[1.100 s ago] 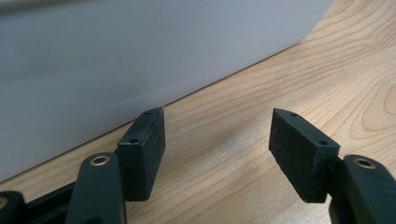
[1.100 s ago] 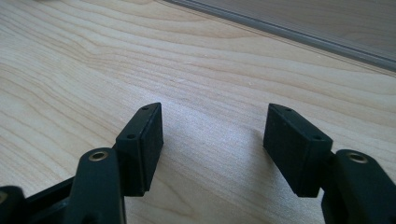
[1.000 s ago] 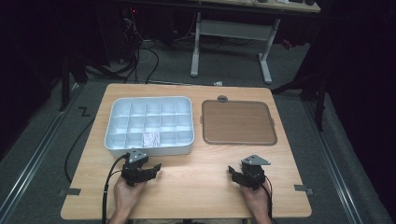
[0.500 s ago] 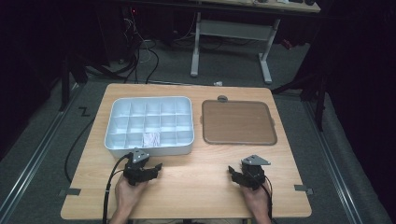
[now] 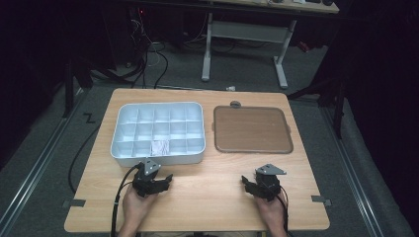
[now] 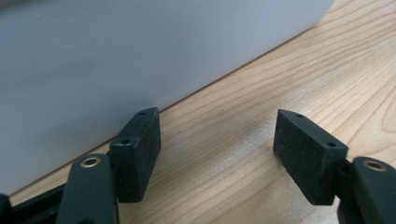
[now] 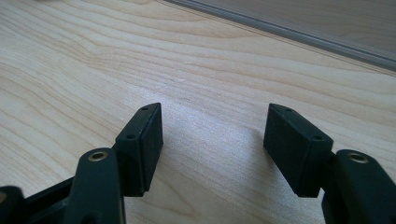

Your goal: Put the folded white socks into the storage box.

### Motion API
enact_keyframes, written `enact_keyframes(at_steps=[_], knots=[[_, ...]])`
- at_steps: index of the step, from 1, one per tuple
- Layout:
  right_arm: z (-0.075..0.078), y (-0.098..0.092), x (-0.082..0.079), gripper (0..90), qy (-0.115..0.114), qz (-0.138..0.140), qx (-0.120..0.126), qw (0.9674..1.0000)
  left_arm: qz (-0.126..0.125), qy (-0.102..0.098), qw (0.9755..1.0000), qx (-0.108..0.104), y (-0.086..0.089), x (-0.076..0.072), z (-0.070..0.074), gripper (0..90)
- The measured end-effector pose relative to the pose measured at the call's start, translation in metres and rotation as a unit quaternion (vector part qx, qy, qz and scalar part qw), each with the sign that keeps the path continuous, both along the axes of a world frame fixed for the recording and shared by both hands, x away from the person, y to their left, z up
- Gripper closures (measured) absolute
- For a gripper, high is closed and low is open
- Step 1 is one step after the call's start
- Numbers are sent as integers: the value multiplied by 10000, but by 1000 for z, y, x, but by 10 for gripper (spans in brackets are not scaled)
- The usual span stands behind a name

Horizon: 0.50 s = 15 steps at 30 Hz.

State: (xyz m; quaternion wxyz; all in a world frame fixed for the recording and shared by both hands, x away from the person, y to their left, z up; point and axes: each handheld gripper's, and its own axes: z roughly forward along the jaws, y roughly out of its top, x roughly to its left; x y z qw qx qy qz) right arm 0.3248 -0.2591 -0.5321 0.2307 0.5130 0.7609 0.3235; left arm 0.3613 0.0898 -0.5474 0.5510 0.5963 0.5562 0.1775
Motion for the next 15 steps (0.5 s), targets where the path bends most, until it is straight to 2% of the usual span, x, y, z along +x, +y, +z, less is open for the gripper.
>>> enact_keyframes(at_steps=[15], knots=[[0,0,0,362,12,30,8,10000,-4,1,10000,2,0,0,0,324]])
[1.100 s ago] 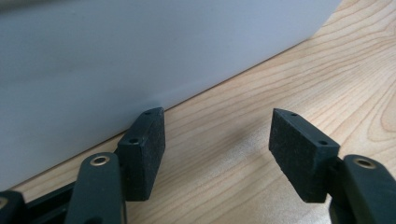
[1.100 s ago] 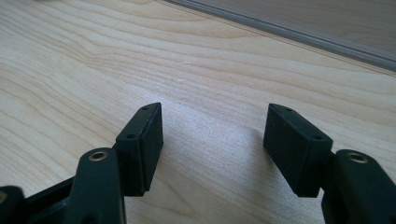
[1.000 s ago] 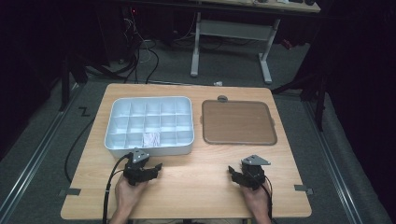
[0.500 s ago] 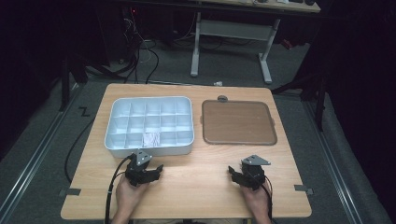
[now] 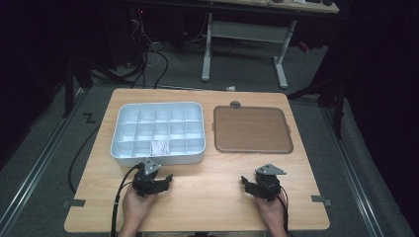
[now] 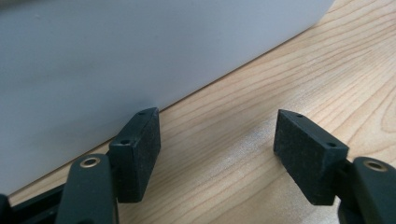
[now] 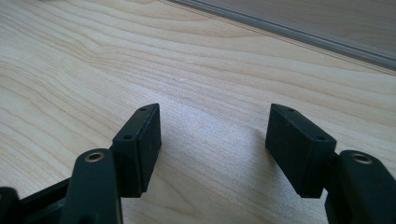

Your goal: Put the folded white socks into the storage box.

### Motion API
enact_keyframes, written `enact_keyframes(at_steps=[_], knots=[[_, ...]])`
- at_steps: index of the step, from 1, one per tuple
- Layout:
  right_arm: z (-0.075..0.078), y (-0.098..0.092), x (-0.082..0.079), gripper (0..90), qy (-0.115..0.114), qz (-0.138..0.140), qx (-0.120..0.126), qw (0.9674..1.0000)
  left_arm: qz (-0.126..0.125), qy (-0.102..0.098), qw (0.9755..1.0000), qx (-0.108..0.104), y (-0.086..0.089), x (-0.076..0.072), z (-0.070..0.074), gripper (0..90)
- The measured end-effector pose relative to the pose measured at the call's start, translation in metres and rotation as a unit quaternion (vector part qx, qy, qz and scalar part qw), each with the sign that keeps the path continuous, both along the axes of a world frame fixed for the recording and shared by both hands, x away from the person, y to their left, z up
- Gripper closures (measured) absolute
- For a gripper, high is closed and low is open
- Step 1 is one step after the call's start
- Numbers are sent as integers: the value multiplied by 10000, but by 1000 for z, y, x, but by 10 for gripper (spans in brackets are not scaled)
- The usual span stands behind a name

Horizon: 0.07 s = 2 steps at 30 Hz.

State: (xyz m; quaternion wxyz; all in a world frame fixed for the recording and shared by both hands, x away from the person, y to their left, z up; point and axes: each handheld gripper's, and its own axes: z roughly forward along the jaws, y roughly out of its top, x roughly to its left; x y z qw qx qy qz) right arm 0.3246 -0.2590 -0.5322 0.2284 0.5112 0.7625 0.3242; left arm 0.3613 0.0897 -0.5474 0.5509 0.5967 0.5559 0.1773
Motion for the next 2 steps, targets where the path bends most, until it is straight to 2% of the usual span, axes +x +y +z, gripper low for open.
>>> enact_keyframes(at_steps=[2], knots=[[0,0,0,362,-8,12,-7,10000,-1,0,10000,-3,0,0,0,324]])
